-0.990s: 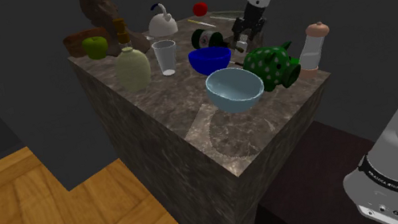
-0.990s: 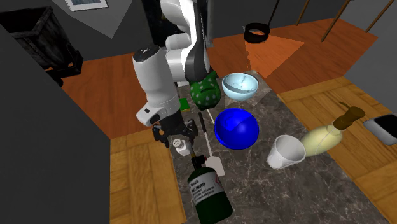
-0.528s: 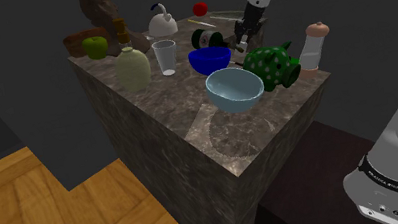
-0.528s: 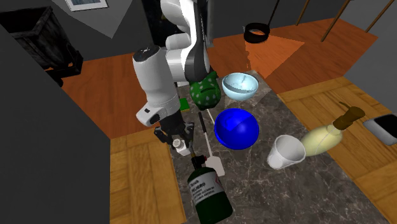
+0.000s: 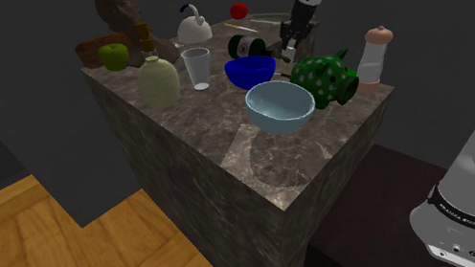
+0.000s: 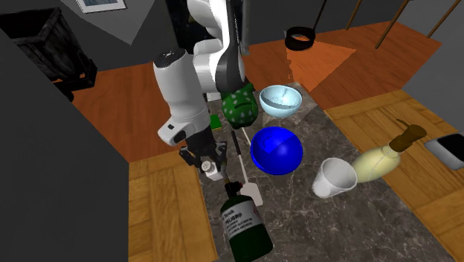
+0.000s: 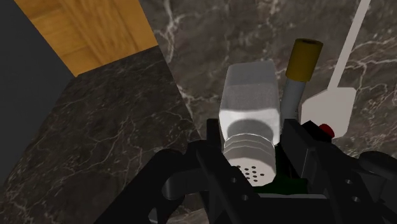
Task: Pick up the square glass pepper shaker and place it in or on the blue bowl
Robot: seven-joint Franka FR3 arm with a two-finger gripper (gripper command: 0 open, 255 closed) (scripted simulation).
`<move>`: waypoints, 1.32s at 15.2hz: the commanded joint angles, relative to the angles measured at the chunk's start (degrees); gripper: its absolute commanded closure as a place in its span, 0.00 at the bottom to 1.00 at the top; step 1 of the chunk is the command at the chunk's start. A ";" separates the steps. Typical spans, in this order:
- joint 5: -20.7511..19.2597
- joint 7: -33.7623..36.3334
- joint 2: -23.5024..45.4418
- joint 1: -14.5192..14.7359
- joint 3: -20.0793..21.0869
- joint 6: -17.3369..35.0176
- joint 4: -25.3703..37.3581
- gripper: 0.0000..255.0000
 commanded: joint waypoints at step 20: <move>-2.92 4.15 -1.86 -0.26 -0.72 -15.05 13.68 1.00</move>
